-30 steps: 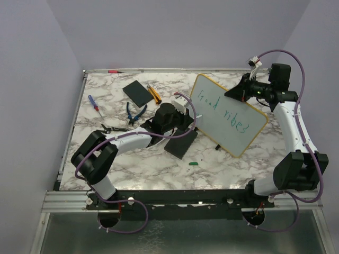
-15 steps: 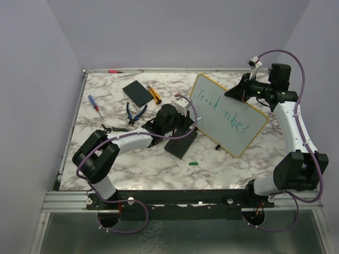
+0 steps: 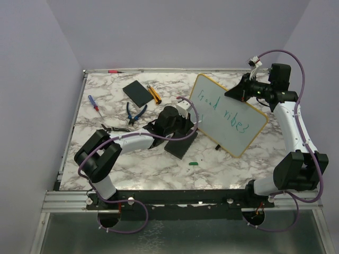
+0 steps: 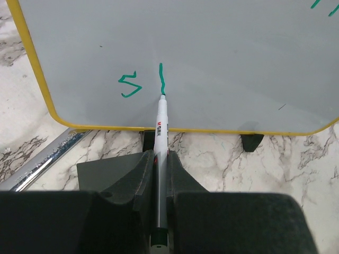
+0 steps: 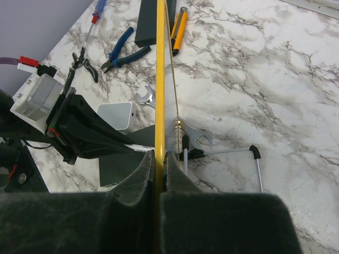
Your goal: Write a sentence on the whiteboard
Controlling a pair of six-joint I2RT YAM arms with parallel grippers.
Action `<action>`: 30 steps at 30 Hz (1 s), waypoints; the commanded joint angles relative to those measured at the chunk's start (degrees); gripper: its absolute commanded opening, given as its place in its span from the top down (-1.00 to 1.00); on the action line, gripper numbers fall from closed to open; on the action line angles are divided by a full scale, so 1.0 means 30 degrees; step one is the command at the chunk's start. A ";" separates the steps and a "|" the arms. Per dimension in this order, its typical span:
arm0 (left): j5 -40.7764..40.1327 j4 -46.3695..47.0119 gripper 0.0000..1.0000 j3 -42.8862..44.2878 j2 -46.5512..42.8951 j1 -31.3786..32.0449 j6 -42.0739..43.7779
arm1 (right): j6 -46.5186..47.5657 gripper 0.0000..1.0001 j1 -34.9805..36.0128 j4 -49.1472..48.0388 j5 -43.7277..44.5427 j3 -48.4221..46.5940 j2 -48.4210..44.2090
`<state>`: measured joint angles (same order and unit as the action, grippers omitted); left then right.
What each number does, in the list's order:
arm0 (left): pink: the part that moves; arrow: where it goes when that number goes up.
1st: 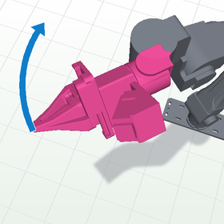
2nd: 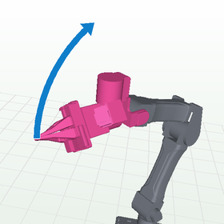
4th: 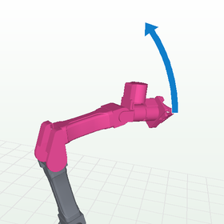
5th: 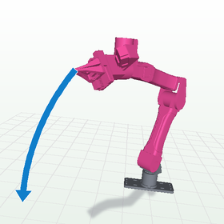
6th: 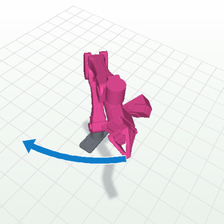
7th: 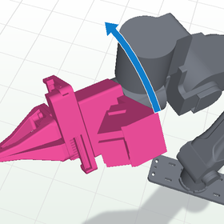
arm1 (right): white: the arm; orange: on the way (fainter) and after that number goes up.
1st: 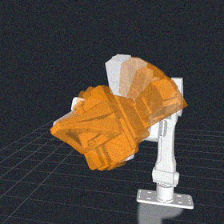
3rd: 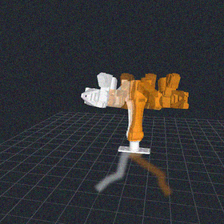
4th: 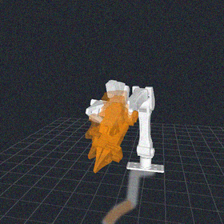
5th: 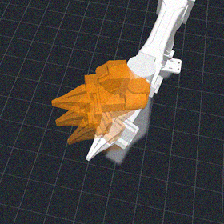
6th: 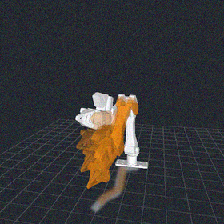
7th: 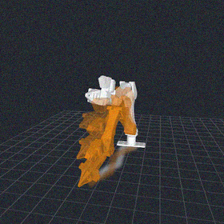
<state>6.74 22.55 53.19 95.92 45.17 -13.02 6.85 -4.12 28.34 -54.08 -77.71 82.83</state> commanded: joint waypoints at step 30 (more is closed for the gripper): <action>-0.0648 -0.0166 1.00 0.1373 -0.0176 0.0638 0.0282 | -0.0087 0.98 0.0231 0.0984 -0.0653 0.0561 0.0106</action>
<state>6.37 20.23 55.40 96.25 46.89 -12.82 6.85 -4.12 28.32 -54.04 -77.71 82.83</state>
